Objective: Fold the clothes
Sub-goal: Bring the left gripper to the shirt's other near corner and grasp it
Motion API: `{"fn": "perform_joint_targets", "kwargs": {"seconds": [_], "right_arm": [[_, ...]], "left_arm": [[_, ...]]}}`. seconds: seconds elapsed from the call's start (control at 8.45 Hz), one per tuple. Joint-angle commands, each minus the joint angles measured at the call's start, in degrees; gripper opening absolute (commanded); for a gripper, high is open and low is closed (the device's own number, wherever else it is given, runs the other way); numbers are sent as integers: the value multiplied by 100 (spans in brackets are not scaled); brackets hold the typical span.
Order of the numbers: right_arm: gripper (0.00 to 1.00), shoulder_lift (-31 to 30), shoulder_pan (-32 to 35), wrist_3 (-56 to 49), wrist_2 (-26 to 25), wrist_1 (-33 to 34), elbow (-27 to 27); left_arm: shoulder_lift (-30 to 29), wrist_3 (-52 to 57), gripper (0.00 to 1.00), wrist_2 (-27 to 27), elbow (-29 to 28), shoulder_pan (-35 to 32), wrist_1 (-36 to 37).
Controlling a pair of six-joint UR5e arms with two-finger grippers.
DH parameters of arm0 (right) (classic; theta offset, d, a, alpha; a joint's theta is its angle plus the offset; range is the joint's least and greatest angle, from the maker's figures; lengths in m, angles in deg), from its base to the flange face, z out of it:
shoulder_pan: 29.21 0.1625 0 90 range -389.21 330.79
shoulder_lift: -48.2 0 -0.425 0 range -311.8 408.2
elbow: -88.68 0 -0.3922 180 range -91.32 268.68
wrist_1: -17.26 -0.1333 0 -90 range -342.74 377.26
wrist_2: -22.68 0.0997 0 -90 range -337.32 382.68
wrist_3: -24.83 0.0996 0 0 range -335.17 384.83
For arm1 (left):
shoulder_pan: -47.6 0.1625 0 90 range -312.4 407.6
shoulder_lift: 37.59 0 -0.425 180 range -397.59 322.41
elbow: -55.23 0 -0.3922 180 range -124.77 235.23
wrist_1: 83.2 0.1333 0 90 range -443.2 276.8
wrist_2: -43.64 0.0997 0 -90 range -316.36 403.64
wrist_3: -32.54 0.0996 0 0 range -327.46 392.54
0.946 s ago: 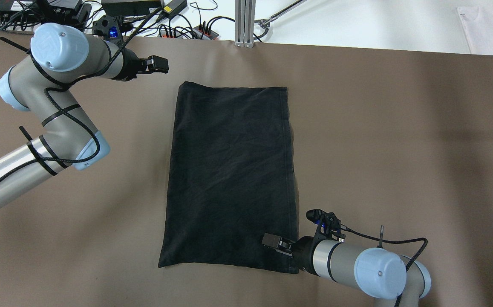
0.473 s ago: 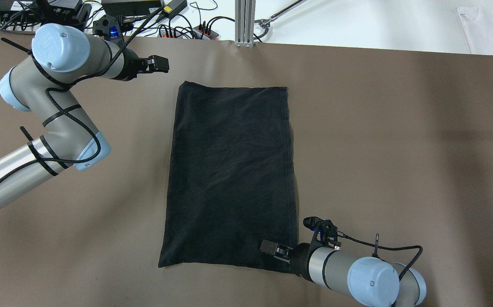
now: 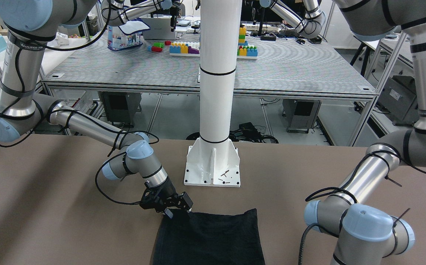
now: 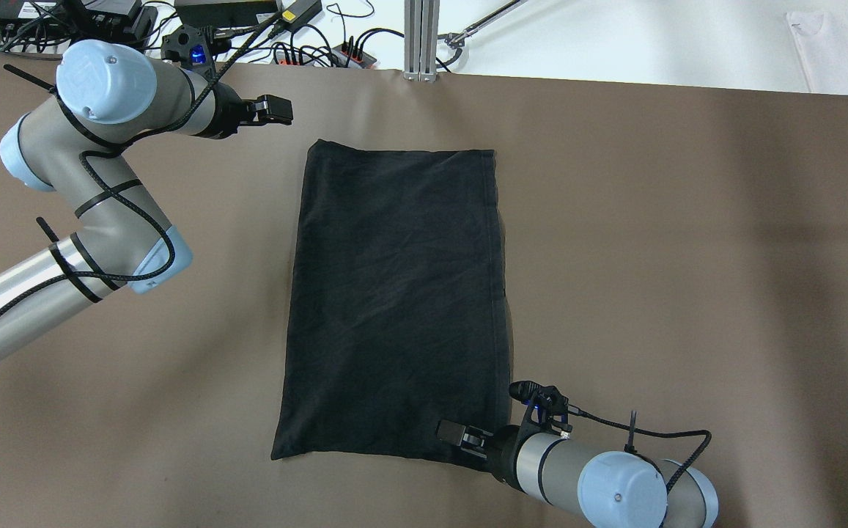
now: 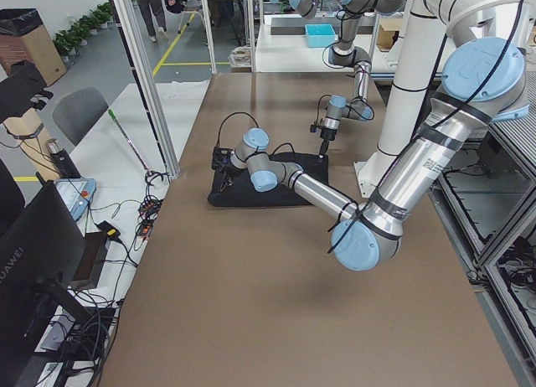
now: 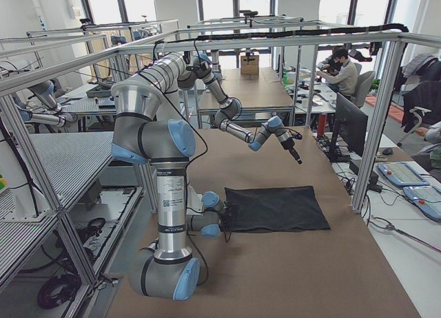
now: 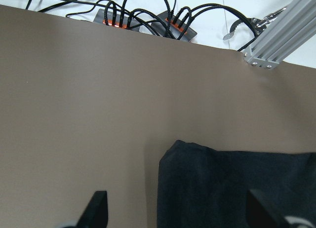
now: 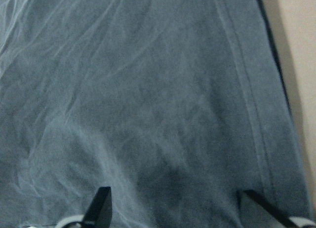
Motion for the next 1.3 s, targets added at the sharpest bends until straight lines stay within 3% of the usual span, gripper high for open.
{"fn": "perform_joint_targets", "kwargs": {"seconds": [0.0,0.12,0.24,0.95,1.18], "right_arm": [[60,448,4,9,-79,573,-13],[28,554,4,0,-193,671,-13],[3,555,4,0,-194,672,-22],[0,564,189,-9,-150,646,118],[0,555,276,-88,-106,620,189]], "left_arm": [[-7,0,100,0,-26,12,9],[-16,0,100,0,-26,12,9],[-25,0,100,0,-26,12,9],[-34,-113,100,-105,61,-5,-34],[45,-1292,100,-420,393,73,-43]]}}
